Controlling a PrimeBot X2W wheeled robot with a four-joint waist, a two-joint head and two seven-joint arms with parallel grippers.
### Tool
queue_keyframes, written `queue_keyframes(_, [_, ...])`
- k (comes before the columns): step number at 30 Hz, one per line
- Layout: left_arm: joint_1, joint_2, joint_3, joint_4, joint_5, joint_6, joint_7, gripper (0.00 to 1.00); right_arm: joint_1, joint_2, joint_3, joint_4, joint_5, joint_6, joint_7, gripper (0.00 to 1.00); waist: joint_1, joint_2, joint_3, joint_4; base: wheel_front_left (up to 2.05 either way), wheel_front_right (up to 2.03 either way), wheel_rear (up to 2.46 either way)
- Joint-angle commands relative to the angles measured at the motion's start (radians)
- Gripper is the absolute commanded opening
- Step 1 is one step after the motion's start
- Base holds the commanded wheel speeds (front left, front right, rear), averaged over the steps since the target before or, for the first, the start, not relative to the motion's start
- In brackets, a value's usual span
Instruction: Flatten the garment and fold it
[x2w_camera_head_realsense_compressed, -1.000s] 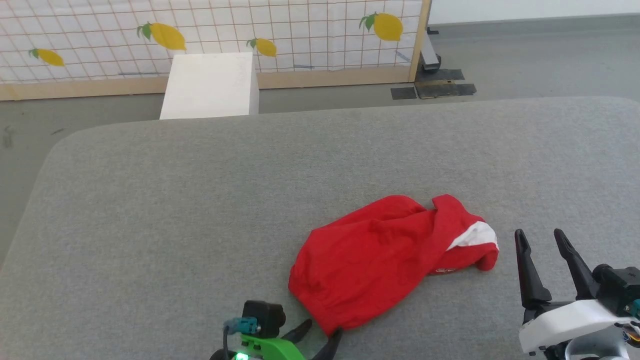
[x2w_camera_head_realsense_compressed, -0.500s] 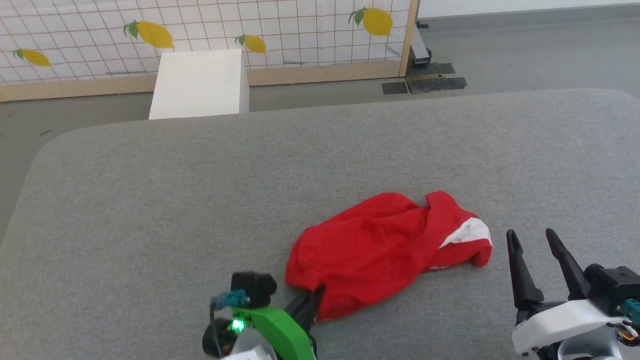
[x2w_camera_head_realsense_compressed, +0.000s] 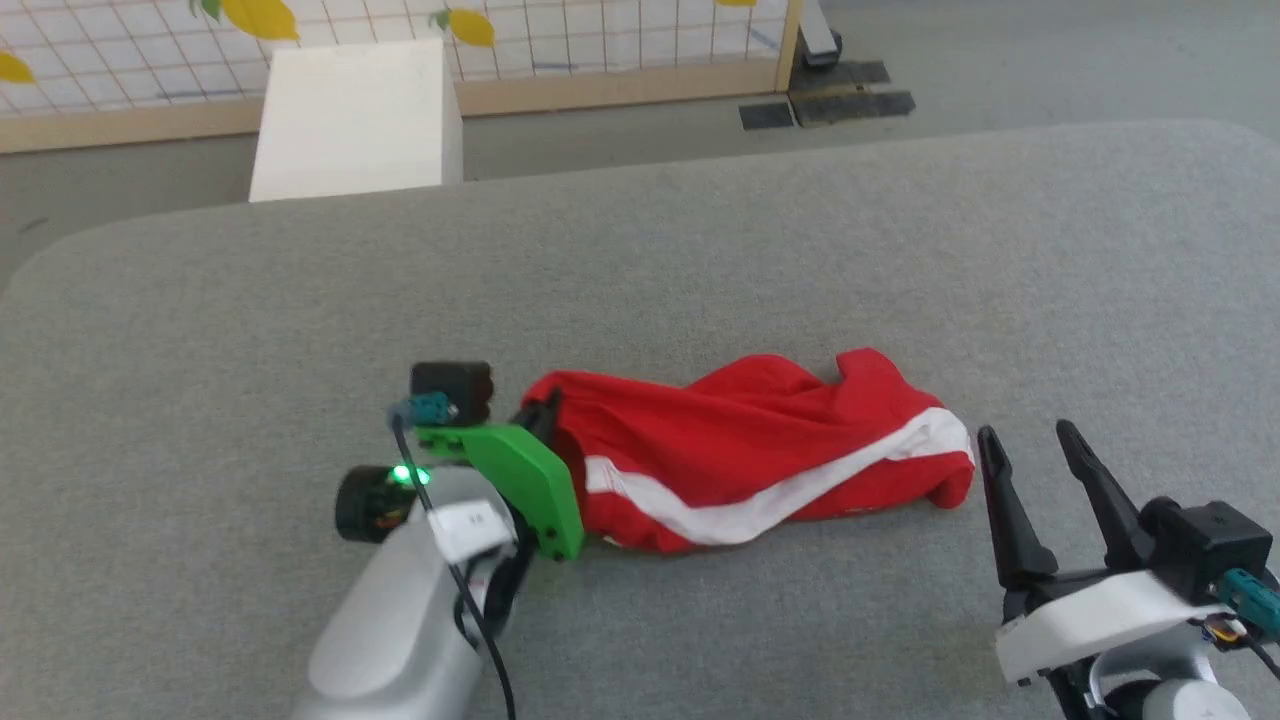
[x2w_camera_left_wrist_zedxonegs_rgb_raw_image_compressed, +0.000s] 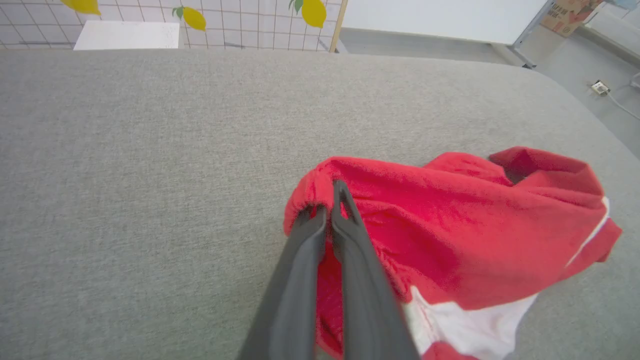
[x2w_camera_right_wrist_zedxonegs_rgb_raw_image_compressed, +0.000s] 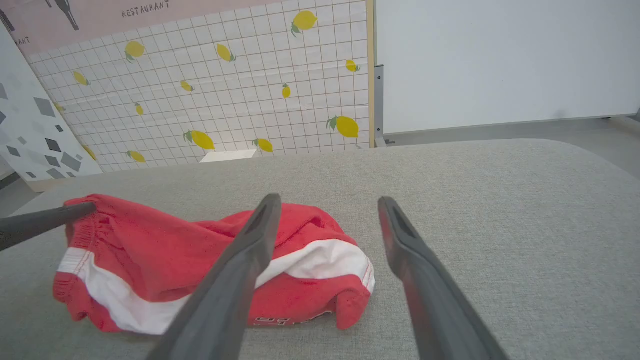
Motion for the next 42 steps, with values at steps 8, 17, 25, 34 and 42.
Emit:
queue_keyframes(8, [-0.135, 0.041, 0.075, 0.252, 0.009, 0.082, -0.036, 0.00, -0.053, -0.017, 0.029, 0.011, 0.024, -0.002, -0.023, 1.00, 0.0000, -0.0001, 0.078, -0.060, 0.00, 0.00, 0.00])
queue_keyframes(17, [-0.074, 0.030, 0.111, 0.301, -0.065, 0.018, -0.120, 1.00, -0.042, -0.019, 0.025, 0.028, 0.025, -0.002, -0.024, 1.00, 0.0000, -0.0001, 0.035, -0.032, 0.00, 0.00, 0.00])
queue_keyframes(25, [0.091, 0.022, 0.122, 0.112, -0.108, -0.003, -0.179, 1.00, -0.004, -0.012, 0.017, 0.012, 0.012, -0.002, -0.005, 1.00, 0.0000, -0.0001, -0.038, 0.018, 0.00, 0.00, 0.00])
queue_keyframes(34, [0.273, 0.013, 0.090, -0.210, -0.161, 0.023, -0.062, 1.00, 0.019, -0.001, 0.011, -0.011, 0.010, -0.002, 0.010, 1.00, 0.0000, -0.0001, -0.056, 0.035, 0.00, 0.00, 0.00])
queue_keyframes(42, [0.190, -0.010, 0.048, -0.216, -0.193, 0.129, 0.134, 1.00, 0.019, 0.003, 0.002, -0.022, 0.009, -0.002, 0.013, 1.00, 0.0000, -0.0001, -0.035, 0.031, 0.00, 0.00, 0.00])
